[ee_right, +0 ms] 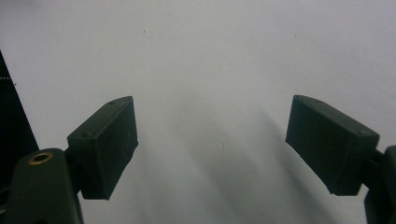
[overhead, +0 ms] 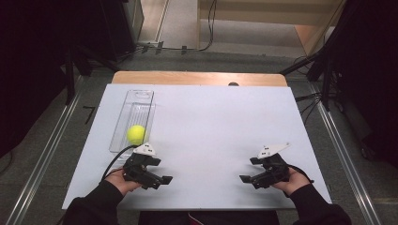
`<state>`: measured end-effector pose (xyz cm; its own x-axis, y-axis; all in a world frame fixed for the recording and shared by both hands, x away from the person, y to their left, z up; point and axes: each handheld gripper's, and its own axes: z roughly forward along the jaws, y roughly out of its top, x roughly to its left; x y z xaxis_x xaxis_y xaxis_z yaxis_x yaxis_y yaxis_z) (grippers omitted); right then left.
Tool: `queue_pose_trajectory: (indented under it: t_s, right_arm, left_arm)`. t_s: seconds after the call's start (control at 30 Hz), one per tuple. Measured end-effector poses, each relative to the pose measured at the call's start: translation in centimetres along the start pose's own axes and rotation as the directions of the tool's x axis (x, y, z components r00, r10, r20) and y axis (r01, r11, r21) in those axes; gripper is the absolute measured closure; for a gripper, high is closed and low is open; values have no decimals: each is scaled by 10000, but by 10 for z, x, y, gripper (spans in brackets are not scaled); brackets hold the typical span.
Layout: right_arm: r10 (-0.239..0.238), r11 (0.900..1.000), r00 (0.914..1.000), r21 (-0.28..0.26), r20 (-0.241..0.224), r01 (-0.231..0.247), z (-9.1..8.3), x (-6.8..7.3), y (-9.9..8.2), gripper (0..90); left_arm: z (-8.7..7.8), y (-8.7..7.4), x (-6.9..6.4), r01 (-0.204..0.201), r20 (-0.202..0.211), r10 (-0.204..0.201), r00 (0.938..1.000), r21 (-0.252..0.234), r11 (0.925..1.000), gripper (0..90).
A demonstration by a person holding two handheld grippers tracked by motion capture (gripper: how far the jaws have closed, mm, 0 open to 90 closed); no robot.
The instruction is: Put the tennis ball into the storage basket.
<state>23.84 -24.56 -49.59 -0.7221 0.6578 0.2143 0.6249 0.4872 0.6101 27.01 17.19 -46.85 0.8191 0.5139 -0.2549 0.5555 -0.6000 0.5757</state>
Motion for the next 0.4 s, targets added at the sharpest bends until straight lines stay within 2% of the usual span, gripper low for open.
queue_pose_trajectory:
  t_s: [0.4]
  right_arm:
    - [-23, 10000, 10000, 15, 14, 23, 0, 0, 0, 148]
  left_arm:
    - [1, 0, 0, -51, 81, 50, 10000, 122, 9999, 149]
